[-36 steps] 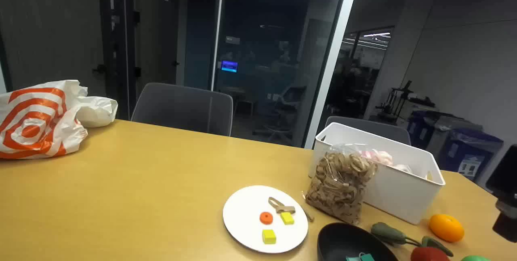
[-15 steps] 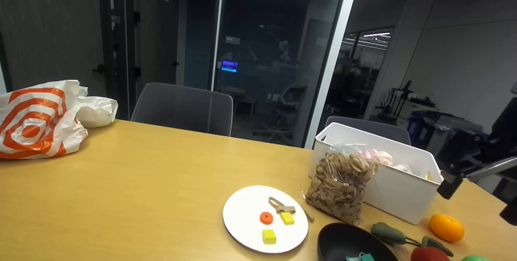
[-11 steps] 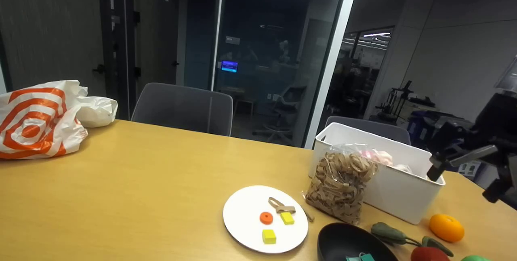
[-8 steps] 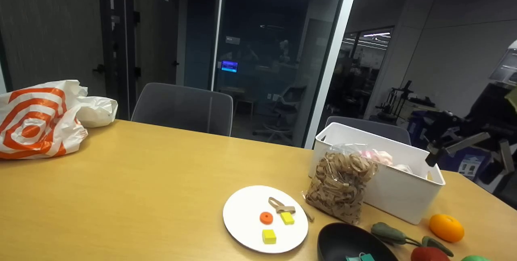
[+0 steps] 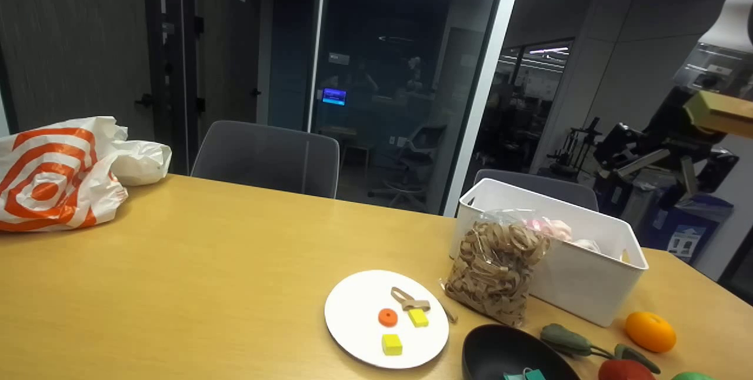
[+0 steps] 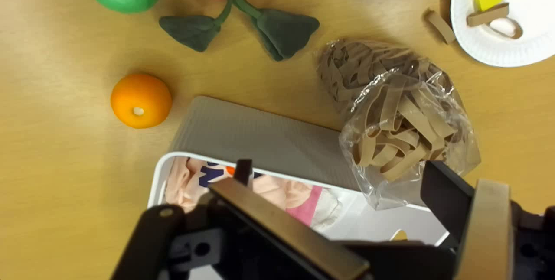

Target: Remove the peach shirt from the basket, then unfold it

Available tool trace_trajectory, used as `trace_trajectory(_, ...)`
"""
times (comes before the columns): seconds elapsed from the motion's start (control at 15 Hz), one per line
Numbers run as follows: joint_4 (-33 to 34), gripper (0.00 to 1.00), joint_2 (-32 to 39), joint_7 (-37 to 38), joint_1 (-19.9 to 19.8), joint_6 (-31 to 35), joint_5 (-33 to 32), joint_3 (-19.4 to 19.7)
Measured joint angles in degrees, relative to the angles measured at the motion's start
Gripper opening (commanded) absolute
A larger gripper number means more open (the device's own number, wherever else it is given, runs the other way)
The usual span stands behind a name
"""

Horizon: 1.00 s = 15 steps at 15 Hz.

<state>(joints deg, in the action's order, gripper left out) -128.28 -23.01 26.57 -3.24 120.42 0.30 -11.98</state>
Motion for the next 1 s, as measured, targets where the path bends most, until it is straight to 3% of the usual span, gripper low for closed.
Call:
trace_trajectory(0.47, 7.9, 1.0, 15.2, -0.9, 0.0, 10.6, -6.8, 1.6)
trace_trajectory(1.0, 17.6, 1.0, 29.5, -0.3, 1.4, 11.7, -11.3, 6.7)
